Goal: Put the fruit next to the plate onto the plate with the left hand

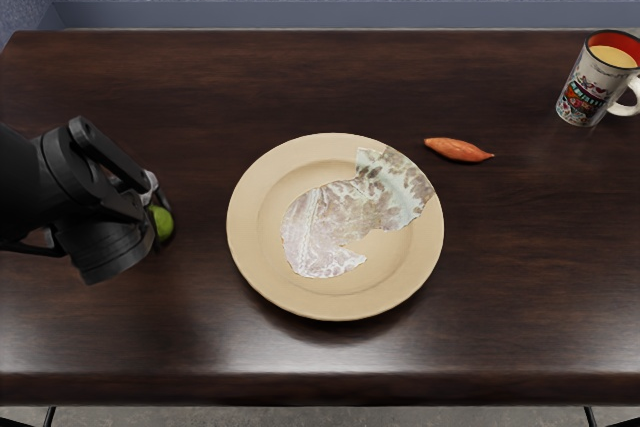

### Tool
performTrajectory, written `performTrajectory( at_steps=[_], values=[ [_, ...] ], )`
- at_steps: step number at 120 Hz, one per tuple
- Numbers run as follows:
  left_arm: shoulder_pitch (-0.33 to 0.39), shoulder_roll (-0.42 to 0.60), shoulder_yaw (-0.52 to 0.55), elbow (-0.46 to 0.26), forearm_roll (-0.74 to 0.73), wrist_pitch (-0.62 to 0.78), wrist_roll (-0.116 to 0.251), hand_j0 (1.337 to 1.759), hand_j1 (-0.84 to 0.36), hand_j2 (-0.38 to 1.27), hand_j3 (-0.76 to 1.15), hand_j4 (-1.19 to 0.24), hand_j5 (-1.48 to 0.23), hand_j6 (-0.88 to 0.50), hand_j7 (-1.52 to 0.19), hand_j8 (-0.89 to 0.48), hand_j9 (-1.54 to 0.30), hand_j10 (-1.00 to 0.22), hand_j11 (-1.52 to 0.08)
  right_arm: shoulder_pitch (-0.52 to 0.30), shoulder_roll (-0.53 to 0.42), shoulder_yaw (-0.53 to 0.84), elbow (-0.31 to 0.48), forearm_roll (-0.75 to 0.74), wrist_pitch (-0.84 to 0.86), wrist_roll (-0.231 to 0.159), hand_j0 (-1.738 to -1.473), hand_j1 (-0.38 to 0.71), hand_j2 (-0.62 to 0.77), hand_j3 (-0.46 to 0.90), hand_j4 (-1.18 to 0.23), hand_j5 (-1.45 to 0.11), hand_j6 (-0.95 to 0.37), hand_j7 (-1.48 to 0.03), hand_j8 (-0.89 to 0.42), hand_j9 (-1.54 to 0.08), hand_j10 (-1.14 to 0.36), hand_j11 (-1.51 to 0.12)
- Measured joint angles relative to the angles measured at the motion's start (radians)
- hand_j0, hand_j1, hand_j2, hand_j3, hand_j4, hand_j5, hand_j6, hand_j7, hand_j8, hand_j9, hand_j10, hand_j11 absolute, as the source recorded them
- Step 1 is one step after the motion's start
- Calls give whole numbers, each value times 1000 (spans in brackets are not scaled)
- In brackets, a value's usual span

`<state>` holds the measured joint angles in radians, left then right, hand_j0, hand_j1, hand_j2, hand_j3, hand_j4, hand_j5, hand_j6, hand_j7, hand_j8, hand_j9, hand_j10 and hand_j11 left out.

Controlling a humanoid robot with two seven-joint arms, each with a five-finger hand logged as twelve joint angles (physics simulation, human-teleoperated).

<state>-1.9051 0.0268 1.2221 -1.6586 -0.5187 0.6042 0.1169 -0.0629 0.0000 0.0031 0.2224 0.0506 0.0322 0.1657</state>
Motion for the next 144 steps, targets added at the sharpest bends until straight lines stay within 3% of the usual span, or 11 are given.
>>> performTrajectory(
  at_steps=[22,40,46,62,78,88,100,112,128,135,144],
  values=[
    [-32,26,2,-2,-59,-4,-4,1642,-475,526,0,-328,-1278,-90,-1191,-232,-1147,-826,-1152,0,0,0,0,0,0,0,-1658,-340,-2,0,-8,-10,-8,-10,-8,-10,-8,-10],
    [-141,110,1,-1,-119,-4,-6,1645,-454,560,0,-375,-1284,-77,-1218,-257,-1161,-839,-1168,0,0,0,0,0,0,0,-1658,-340,-2,0,-8,-10,-8,-10,-8,-10,-8,-10],
    [-199,159,1,-1,-142,-8,-6,1647,-455,578,0,-432,-1269,-154,-1210,-260,-1160,-843,-1167,0,0,0,0,0,0,0,-1658,-340,-2,0,-8,-10,-8,-10,-8,-10,-8,-10],
    [-330,241,-21,1,-169,-153,-4,1649,-433,568,0,-506,-1253,-195,-1189,-295,-1157,-853,-1161,0,0,0,0,0,0,0,-1658,-339,-2,0,-8,-10,-8,-10,-8,-10,-8,-10],
    [-315,213,-149,4,-172,-319,-6,1650,-407,557,0,-553,-1256,-214,-1192,-318,-1157,-858,-1160,0,0,0,0,0,0,0,-1658,-339,-2,0,-8,-10,-8,-10,-8,-10,-8,-10],
    [-270,178,-234,7,-172,-376,-11,1651,-429,610,0,-570,-1287,-198,-1197,-327,-1158,-860,-1161,0,0,0,0,0,0,0,-1658,-340,-2,0,-8,-10,-8,-10,-8,-10,-8,-10],
    [-230,109,-315,19,-160,-402,-12,1651,-440,654,0,-591,-1291,-235,-1205,-297,-1154,-864,-1155,0,0,0,0,0,0,0,-1658,-340,-2,0,-8,-10,-8,-10,-8,-10,-8,-10],
    [-227,101,-357,40,-146,-407,-13,1653,-497,802,0,-609,-1267,-303,-1194,-369,-1149,-868,-1149,0,0,0,0,0,0,0,-1658,-340,-2,0,-8,-10,-8,-10,-8,-10,-8,-10],
    [-228,99,-376,55,-139,-406,-14,1654,-519,872,0,-647,-1248,-328,-1190,-391,-1147,-868,-1148,0,0,0,0,0,0,0,-1658,-340,-2,0,-8,-10,-8,-10,-8,-10,-8,-10],
    [-229,99,-378,59,-134,-401,-15,1655,-455,734,0,-653,-1117,-349,-1071,-402,-1036,-785,-1037,0,0,0,0,0,0,0,-1658,-340,-2,0,-8,-10,-8,-10,-8,-10,-8,-10],
    [-229,99,-377,61,-103,-397,-15,1656,-256,516,0,-492,-826,-283,-794,-319,-770,-584,-771,0,0,0,0,0,0,0,-1658,-340,-2,0,-8,-10,-8,-10,-8,-10,-8,-10]
  ],
)
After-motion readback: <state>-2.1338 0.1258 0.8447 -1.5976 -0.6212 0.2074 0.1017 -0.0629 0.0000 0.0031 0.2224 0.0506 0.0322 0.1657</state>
